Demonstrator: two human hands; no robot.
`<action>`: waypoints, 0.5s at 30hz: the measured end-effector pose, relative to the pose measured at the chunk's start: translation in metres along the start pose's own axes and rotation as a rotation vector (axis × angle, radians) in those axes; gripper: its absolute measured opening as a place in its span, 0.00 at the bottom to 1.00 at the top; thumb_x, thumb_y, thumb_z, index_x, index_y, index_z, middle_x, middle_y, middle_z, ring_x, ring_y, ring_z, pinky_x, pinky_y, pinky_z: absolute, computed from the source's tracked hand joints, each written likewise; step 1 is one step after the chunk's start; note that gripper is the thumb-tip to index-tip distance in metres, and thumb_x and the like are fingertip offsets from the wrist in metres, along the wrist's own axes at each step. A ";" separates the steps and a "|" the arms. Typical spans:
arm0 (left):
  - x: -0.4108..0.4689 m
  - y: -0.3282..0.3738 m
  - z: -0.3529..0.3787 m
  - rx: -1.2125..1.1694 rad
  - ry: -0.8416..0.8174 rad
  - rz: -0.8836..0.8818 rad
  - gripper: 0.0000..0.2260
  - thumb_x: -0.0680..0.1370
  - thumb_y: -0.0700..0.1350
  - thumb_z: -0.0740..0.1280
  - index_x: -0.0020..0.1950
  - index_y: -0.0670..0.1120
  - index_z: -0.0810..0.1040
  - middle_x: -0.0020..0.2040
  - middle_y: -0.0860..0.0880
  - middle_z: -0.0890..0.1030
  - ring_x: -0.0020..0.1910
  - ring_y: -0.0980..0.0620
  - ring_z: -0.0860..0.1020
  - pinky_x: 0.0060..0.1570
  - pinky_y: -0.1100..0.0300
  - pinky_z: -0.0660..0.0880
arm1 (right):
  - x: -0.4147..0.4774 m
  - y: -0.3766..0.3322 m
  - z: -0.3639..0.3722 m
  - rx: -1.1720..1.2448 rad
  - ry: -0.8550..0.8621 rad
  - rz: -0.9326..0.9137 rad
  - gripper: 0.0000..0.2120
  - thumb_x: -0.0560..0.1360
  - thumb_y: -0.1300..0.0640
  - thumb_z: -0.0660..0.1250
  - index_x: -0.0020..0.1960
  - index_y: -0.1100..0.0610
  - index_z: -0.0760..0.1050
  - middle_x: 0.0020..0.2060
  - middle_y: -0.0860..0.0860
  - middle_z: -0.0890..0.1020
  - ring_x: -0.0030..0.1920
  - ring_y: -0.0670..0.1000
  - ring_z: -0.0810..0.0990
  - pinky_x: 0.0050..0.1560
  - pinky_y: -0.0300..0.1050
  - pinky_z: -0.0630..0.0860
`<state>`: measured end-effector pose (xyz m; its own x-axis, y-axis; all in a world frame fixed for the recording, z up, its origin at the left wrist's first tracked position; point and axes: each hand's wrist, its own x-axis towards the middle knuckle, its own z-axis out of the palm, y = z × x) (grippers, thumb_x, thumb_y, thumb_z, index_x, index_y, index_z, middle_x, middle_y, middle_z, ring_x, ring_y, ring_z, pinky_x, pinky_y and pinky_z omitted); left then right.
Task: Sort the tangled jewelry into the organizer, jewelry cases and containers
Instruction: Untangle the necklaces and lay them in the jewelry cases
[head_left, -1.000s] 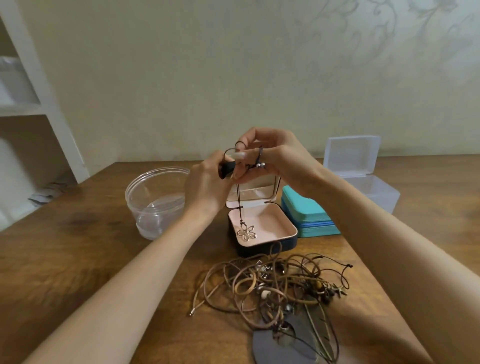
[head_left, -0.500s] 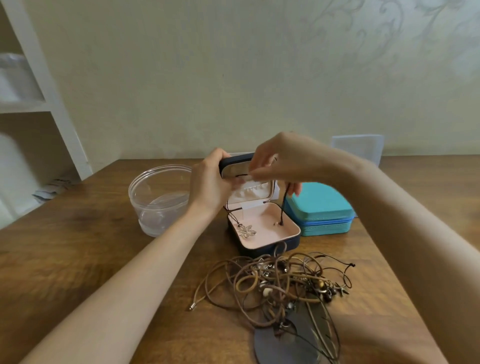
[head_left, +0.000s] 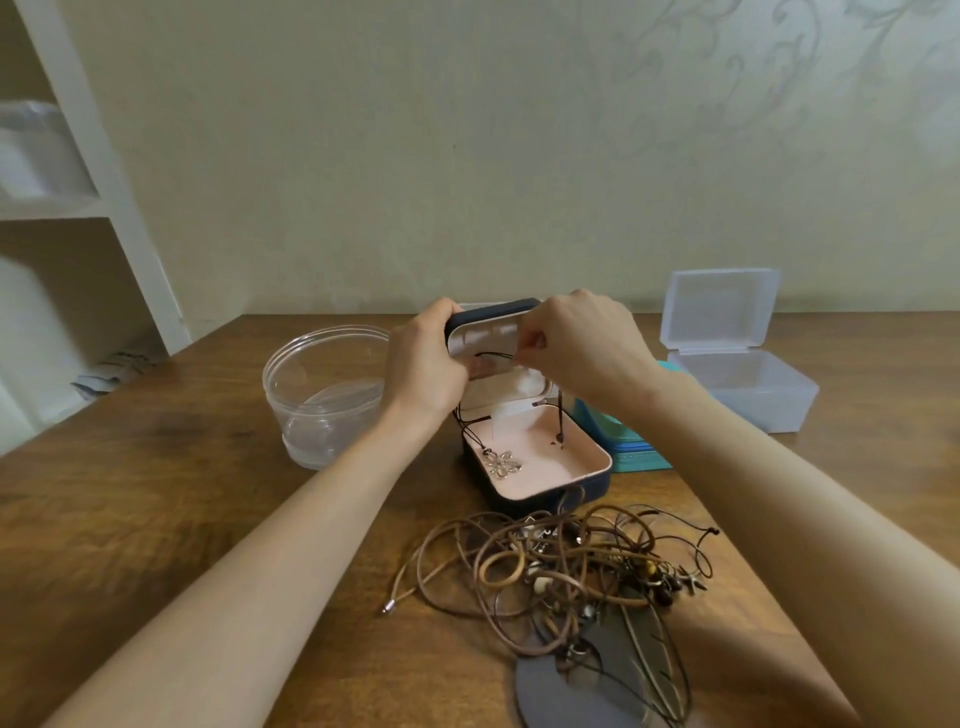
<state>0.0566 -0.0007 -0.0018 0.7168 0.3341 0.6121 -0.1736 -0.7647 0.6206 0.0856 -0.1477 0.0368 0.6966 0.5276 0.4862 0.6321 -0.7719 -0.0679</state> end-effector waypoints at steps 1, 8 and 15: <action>0.000 0.001 -0.001 -0.004 -0.009 -0.004 0.14 0.67 0.37 0.76 0.50 0.42 0.77 0.44 0.46 0.82 0.44 0.45 0.78 0.40 0.53 0.74 | 0.000 0.000 0.001 0.034 -0.019 -0.001 0.05 0.75 0.54 0.67 0.42 0.53 0.80 0.40 0.53 0.81 0.41 0.56 0.77 0.34 0.43 0.66; -0.005 0.009 -0.005 -0.047 -0.038 -0.054 0.18 0.66 0.40 0.77 0.52 0.41 0.77 0.46 0.46 0.81 0.42 0.49 0.74 0.38 0.59 0.68 | -0.001 -0.006 -0.009 0.816 -0.312 0.240 0.06 0.73 0.61 0.70 0.43 0.64 0.78 0.34 0.58 0.84 0.26 0.49 0.80 0.27 0.38 0.77; -0.005 0.009 -0.005 -0.114 -0.051 -0.110 0.16 0.64 0.41 0.79 0.46 0.45 0.76 0.41 0.49 0.80 0.40 0.49 0.75 0.35 0.59 0.69 | 0.002 -0.005 0.000 0.698 -0.037 0.094 0.02 0.72 0.60 0.70 0.41 0.59 0.81 0.28 0.50 0.79 0.28 0.46 0.75 0.36 0.43 0.76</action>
<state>0.0480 -0.0069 0.0032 0.7686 0.3820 0.5132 -0.1655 -0.6561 0.7363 0.0839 -0.1428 0.0382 0.7624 0.4911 0.4214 0.6298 -0.4139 -0.6572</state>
